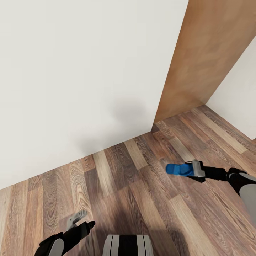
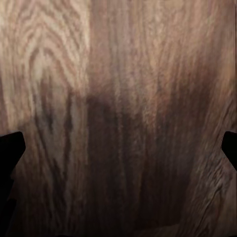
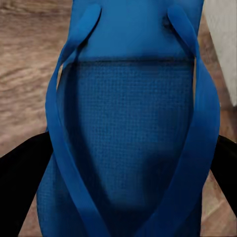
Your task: In the bedroom, move the book from the bed onto either nightstand, and place the two sandals side by side next to the bed.
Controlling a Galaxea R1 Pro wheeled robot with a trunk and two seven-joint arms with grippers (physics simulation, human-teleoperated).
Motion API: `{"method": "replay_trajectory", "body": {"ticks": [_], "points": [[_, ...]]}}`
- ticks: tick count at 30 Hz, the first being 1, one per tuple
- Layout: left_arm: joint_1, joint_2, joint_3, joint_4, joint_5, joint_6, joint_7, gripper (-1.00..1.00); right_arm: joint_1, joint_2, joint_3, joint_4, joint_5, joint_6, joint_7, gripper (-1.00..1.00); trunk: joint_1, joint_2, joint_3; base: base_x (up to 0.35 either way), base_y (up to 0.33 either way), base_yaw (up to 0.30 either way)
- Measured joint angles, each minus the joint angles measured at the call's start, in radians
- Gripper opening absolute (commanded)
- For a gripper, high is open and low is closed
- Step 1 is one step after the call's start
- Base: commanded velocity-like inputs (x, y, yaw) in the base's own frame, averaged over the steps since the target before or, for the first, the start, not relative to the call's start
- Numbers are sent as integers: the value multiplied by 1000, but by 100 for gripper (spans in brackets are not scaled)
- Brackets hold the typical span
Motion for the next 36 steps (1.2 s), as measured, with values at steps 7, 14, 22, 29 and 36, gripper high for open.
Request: {"method": "replay_trajectory", "body": {"ticks": [7, 14, 22, 29, 36], "points": [[0, 0, 0, 0, -2, 0, 7, 100, 2, -8, -49, 25, -182, -2, 5, -100, -3, 2, 27, 0, 0, 0], [0, -2, 0, 1, -3, -19, 14, 100, 9, -9, -303, 160, -353, 4, 132, -100, -6, 3, 54, 0, 0, 0], [-1, -7, 0, 7, -2, -95, 19, 100, 46, 1, -658, 209, -464, 468, 437, -100, -10, 5, 85, 0, 0, 0], [-33, -8, 2, 24, -3, -106, 20, 100, 36, 6, -808, 156, -496, 1007, 577, -100, -13, 7, 112, 0, 0, 0], [-36, -2, 0, 69, -7, -112, 19, 100, 28, 81, -825, 118, -496, 1034, 611, -100, -16, 8, 139, 0, 0, 0]]}}
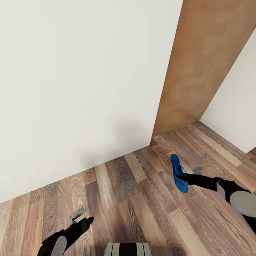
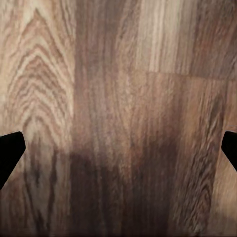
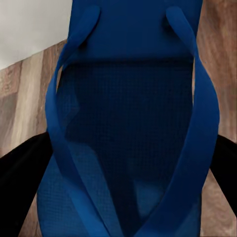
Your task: In the bedroom, move the book from the bed onto either nightstand, and place the two sandals side by side next to the bed.
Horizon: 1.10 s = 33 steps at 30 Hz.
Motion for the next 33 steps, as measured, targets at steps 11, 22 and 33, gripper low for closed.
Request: {"method": "replay_trajectory", "body": {"ticks": [11, 22, 33], "points": [[0, 0, 25, 68, 1, -9, 0, 100, 47, 243, 3, -400, 3, -165, -46, -100, -5, 3, 43, 0, 0, 0], [1, 0, 128, 77, 5, -61, -1, 100, 348, 514, 134, -1240, -35, 118, 237, -100, -10, 5, 85, 0, 0, 0], [1, 1, 128, 77, 6, -64, -11, 100, 407, 514, 232, -1385, -72, 332, 293, -100, -15, 8, 130, 0, 0, 119]]}}
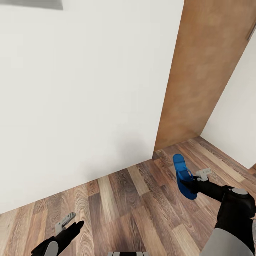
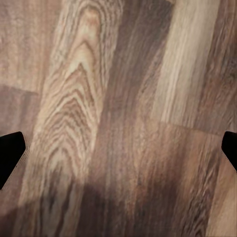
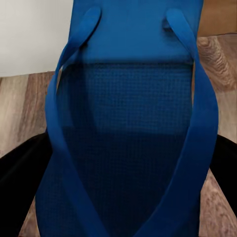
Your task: In the bedroom, move the book from the bed onto either nightstand, and place the two sandals side by side next to the bed.
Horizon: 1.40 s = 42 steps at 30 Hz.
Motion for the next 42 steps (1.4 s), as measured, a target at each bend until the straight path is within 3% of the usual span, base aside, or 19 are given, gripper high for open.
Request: {"method": "replay_trajectory", "body": {"ticks": [8, 17, 20, 24, 27, 29, 31, 32, 33, 35, 39, 40, 42], "points": [[0, 0, -3, 2, -1, 1, 2, 100, 59, 0, 98, -22, -2, 32, -2, -100, -4, 2, 32, 0, 0, 276], [0, 0, -4, 7, -2, 2, 4, 100, 109, 0, 143, -87, -7, 91, -7, -100, -8, 4, 66, 0, 0, 288], [0, 0, -4, 7, -2, 2, 3, 100, 120, 0, 161, -101, -7, 98, -31, -100, -9, 5, 78, 0, 0, 291], [0, 0, -4, 8, -2, 1, 0, 100, 142, 0, 197, -110, -9, 109, -118, -100, -11, 6, 94, 0, 0, 291], [0, -1, -4, 8, -2, 1, -2, 100, 167, 0, 238, -111, -46, 119, -236, -100, -12, 6, 105, 0, 0, 292], [0, -1, -4, 8, -2, 0, -2, 100, 208, 0, 306, -112, -145, 121, -407, -100, -13, 7, 113, 0, 0, 293], [0, -1, -4, 8, -2, 0, -2, 100, 239, 0, 363, -112, -198, 120, -513, -100, -14, 7, 121, 0, 0, 293], [0, 0, -4, 8, -2, 0, -3, 100, 272, 0, 427, -113, -242, 119, -621, -100, -14, 7, 124, 0, 0, 293], [0, -1, -4, 8, -2, 0, -3, 100, 291, 0, 463, -113, -259, 118, -676, -100, -15, 8, 128, 0, 0, 293], [0, -1, -4, 7, -2, 0, -2, 100, 356, 0, 583, -114, -304, 115, -839, -100, -16, 8, 136, 0, 0, 293], [0, -1, -4, 8, -2, 0, 1, 100, 424, 0, 691, -114, -327, 118, -933, -100, -17, 9, 152, 0, 0, 293], [0, -1, -3, 8, -2, 0, 4, 100, 450, 0, 737, -114, -344, 124, -954, -100, -18, 9, 155, 0, 0, 293], [0, -1, -2, 8, -2, 0, 6, 100, 457, 0, 750, -114, -346, 124, -960, -100, -18, 9, 156, 0, 0, 293]]}}
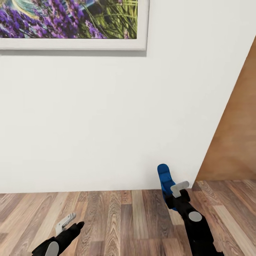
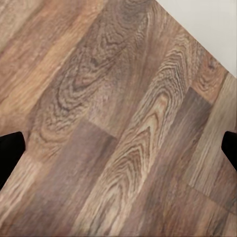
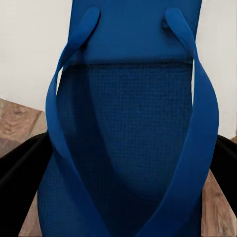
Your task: In the bedroom, move the book from the bed onto either nightstand, and place the two sandals side by side next to the bed.
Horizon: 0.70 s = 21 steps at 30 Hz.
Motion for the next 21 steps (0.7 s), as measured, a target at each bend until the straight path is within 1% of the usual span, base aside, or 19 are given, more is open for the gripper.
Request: {"method": "replay_trajectory", "body": {"ticks": [3, 6, 7, 8, 10, 11, 16, 21], "points": [[2, 2, 3, 0, -2, -3, 1, 100, 6, 0, 10, 0, -8, 6, -1, -100, 0, 0, 0, -42, 0, 293], [3, 3, 7, 2, -1, -4, 2, 100, 6, 0, 11, 0, -8, 26, 1, -100, 0, 0, 0, -193, 62, 293], [3, 4, 15, 19, 2, -6, 3, 100, 5, 0, 8, 1, -15, 76, 135, -100, 1, 0, 0, -259, 195, 293], [3, 4, 16, 20, 3, -6, 3, 100, 5, 0, 7, 1, -8, 75, 157, -100, 0, 0, 0, -249, 208, 293], [4, 4, 19, 21, 3, -8, 4, 100, 4, 0, 6, 0, -6, 77, 179, -100, 0, 0, 0, -210, 241, 293], [4, 4, 42, 25, 2, -8, 4, 100, 2, 0, 5, 1, -7, 80, 201, -100, 0, 0, 0, -164, 270, 293], [5, 3, 63, 28, 3, -10, 4, 100, -3, 0, 4, 1, -6, 80, 216, -100, 0, 0, 0, -94, 294, 293], [5, 3, 70, 28, 4, -10, 3, 100, -5, 0, 5, 0, -6, 80, 226, -100, 0, 0, 0, -24, 317, 293]]}}
